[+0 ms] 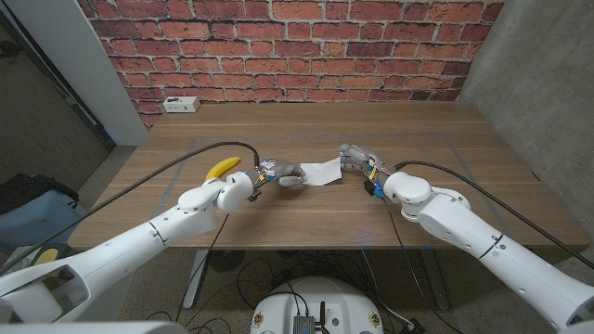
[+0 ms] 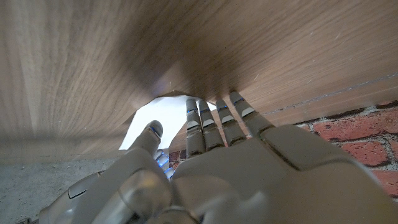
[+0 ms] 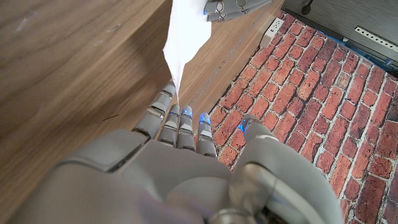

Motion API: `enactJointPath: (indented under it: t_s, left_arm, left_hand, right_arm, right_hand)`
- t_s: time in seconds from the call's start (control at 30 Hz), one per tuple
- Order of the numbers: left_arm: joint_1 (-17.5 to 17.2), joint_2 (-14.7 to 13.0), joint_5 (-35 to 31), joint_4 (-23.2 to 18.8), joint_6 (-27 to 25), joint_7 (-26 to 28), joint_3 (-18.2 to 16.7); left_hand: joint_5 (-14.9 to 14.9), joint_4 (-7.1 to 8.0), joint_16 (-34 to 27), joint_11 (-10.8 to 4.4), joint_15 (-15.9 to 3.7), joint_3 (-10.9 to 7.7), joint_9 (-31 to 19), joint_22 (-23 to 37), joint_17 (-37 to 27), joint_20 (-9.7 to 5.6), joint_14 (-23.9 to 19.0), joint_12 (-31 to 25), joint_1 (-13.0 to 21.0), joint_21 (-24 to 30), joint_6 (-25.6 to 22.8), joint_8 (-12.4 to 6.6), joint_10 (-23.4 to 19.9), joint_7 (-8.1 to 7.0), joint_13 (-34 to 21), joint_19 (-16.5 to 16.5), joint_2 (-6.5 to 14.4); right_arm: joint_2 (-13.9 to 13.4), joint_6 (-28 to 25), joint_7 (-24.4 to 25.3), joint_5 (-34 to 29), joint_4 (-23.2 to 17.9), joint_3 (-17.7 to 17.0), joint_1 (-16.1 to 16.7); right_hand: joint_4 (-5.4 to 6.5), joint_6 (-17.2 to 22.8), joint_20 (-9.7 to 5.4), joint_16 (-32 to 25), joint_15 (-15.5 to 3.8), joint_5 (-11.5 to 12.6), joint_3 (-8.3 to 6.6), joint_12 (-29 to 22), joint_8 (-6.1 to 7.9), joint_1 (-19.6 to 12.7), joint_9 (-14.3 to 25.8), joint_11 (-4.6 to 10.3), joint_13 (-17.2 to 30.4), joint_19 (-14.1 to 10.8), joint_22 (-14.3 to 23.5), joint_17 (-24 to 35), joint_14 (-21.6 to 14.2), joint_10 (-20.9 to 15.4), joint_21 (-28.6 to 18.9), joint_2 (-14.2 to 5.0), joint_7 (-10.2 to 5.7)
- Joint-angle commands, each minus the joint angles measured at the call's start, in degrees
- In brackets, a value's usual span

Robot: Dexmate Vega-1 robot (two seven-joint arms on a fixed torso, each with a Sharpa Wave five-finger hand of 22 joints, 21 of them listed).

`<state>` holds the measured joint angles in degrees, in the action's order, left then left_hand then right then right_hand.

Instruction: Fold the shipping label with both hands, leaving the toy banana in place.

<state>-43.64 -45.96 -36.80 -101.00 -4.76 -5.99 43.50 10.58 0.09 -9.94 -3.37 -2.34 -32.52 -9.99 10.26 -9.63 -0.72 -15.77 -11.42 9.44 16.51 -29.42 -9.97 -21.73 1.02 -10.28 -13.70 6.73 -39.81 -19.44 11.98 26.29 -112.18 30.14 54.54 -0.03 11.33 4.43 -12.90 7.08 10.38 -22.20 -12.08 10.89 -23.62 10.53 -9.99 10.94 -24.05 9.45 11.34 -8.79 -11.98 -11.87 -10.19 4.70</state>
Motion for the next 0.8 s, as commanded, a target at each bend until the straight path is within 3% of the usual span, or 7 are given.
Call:
enactJointPath:
  t_s: [0.03, 0.2, 0.47, 0.63, 0.67, 0.8]
  left_arm:
    - [-0.6, -0.3, 0.8, 0.1, 0.0, 0.9, -0.4]
    - [-0.6, -0.5, 0.8, -0.1, 0.1, 1.2, -0.5]
    - [-0.7, -0.6, 0.7, -0.1, 0.1, 1.5, -0.6]
    - [-0.7, -0.6, 0.7, -0.2, -0.1, 1.3, -0.6]
    - [-0.6, -0.6, 0.7, -0.1, -0.1, 1.3, -0.6]
    - [-0.6, -0.6, 0.7, -0.1, -0.1, 1.4, -0.6]
  left_hand:
    - [0.1, 0.07, 0.1, -0.02, -1.58, -0.10, -0.1, 0.2, 0.1, -0.23, 0.5, 0.1, -0.2, -0.1, 0.4, -0.09, 0.5, -0.11, -0.3, -0.5, -0.5]
    - [0.1, -0.01, 0.1, -0.05, -1.57, -0.08, -0.1, 0.2, 0.1, -0.26, 0.6, 0.1, -0.2, -0.2, 0.5, -0.13, 0.5, -0.19, -0.3, -0.5, -0.7]
    - [0.2, -0.08, 0.0, -0.10, -1.62, -0.07, -0.1, 0.2, 0.1, -0.22, 0.6, 0.1, -0.2, -0.3, 0.8, -0.14, 0.5, -0.24, -0.3, -0.6, -0.8]
    - [0.2, -0.11, 0.0, -0.16, -1.61, -0.09, -0.1, 0.2, 0.1, -0.23, 0.7, 0.2, -0.2, -0.3, 0.9, -0.16, 0.6, -0.40, -0.3, -0.6, -0.8]
    - [0.2, -0.12, 0.0, -0.18, -1.62, -0.10, -0.1, 0.2, 0.1, -0.22, 0.7, 0.2, -0.2, -0.4, 0.9, -0.17, 0.6, -0.42, -0.3, -0.6, -0.8]
    - [0.2, -0.14, 0.0, -0.09, -1.68, -0.12, -0.1, 0.2, 0.1, -0.25, 0.7, 0.2, -0.2, -0.4, 0.8, -0.25, 0.6, -0.41, -0.3, -0.6, -0.8]
  right_arm:
    - [0.5, 3.3, -2.0, 2.9, 1.2, -0.3, 0.3]
    - [1.1, 4.5, -2.8, 3.4, 2.1, 0.4, 0.0]
    - [2.0, 8.4, -3.5, 3.6, 3.7, 0.5, 0.4]
    - [2.9, 12.7, -4.5, 2.6, 5.8, 0.9, 0.6]
    - [2.9, 12.7, -4.7, 2.6, 5.9, 1.0, 0.4]
    - [2.9, 12.9, -4.7, 2.3, 5.9, 1.0, 0.3]
  right_hand:
    - [0.07, -0.2, 0.57, -0.1, 0.53, -0.2, -0.41, 0.3, -0.14, -0.3, 0.1, -0.11, 0.2, -0.7, 0.2, 0.1, -0.4, 0.8, -0.1, -0.13, -0.02]
    - [0.11, -0.6, 1.87, -0.2, 1.57, -0.2, -0.75, 0.1, -0.24, -0.4, 0.1, -0.97, 0.1, -1.9, 0.2, 0.0, -1.6, 0.0, -0.3, 0.04, 1.59]
    - [0.23, -3.7, 2.13, -0.3, 1.27, -0.2, -1.28, -0.5, -1.05, -0.4, 0.1, -1.09, 0.1, -3.9, 0.2, -0.1, -3.6, -1.8, -0.6, 0.25, 2.66]
    - [0.09, -8.0, 2.03, 0.0, 0.88, -0.3, -1.71, 0.1, -1.29, -0.4, 0.1, -0.71, 0.0, -4.7, 0.2, -0.1, -4.5, -1.2, -0.3, 0.55, -0.76]
    - [0.01, -8.2, 1.77, 0.2, 0.43, -0.3, -1.73, 0.6, -1.12, -0.5, 0.1, 0.13, 0.0, -4.7, 0.2, -0.1, -4.4, -0.1, -0.1, 0.62, -1.12]
    - [-0.09, -8.4, 1.05, 0.4, -0.60, -0.3, -1.70, 1.3, -0.82, -0.5, 0.1, 0.75, 0.1, -4.5, 0.3, 0.0, -4.0, 1.9, 0.1, 0.61, -1.57]
